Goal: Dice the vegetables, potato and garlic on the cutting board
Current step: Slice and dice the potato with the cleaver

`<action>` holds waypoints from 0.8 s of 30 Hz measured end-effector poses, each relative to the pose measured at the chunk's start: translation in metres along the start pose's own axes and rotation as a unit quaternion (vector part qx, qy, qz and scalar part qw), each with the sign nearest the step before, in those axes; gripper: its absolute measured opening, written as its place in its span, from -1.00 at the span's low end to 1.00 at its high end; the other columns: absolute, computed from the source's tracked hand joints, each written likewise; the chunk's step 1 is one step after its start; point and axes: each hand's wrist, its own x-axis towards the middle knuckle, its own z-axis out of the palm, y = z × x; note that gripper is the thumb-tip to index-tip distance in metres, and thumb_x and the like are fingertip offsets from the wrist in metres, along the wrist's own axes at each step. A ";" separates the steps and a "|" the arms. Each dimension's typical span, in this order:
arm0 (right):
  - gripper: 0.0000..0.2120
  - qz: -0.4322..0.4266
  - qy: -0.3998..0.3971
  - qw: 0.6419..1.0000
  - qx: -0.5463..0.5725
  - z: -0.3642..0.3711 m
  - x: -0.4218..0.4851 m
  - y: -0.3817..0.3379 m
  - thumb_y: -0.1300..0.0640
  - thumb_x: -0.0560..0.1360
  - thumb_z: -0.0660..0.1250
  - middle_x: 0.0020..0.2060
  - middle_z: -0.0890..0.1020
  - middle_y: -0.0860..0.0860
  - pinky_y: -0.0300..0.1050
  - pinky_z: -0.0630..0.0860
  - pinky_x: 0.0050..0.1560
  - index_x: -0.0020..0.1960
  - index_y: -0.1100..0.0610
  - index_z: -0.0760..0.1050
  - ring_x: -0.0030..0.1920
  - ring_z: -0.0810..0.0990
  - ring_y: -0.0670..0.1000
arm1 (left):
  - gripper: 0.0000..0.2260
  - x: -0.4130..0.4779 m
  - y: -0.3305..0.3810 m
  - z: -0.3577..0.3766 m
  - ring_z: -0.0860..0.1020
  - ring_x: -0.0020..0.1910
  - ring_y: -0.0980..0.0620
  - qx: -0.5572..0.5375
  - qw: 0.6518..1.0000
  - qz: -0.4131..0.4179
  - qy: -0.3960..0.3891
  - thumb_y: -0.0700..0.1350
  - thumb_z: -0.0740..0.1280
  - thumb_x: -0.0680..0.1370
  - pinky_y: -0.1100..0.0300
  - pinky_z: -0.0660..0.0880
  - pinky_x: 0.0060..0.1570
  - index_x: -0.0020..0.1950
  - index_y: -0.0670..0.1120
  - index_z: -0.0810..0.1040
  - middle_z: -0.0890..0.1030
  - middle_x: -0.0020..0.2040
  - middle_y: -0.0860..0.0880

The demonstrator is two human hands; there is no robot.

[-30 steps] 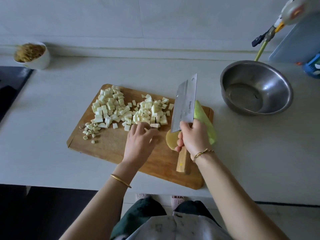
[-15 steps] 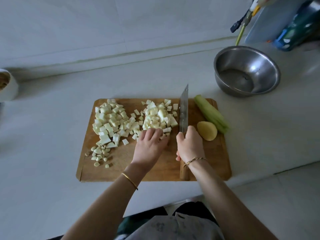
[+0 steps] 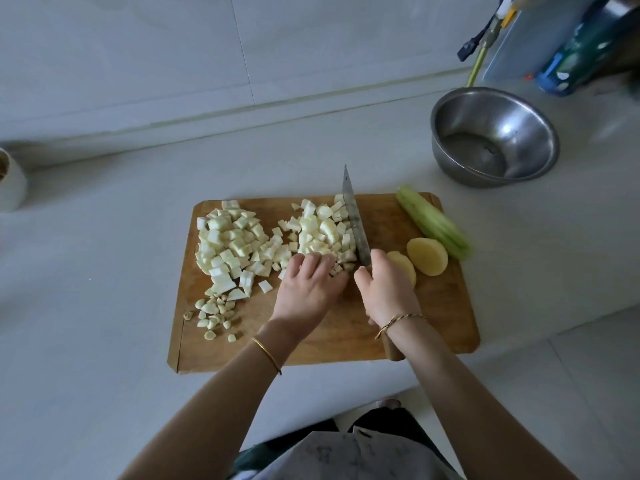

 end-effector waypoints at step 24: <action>-0.85 -0.056 -0.027 0.997 -0.039 0.016 -0.006 -0.013 0.14 0.59 0.13 -0.18 0.57 0.11 0.17 0.60 -0.28 0.04 0.22 0.37 -0.29 0.59 0.18 | -0.93 -0.015 -0.014 -0.010 0.42 -0.02 -0.09 0.018 0.999 -0.046 0.008 -0.13 0.45 0.44 0.01 0.36 -0.02 -0.16 -0.04 0.58 0.59 -0.04 -0.10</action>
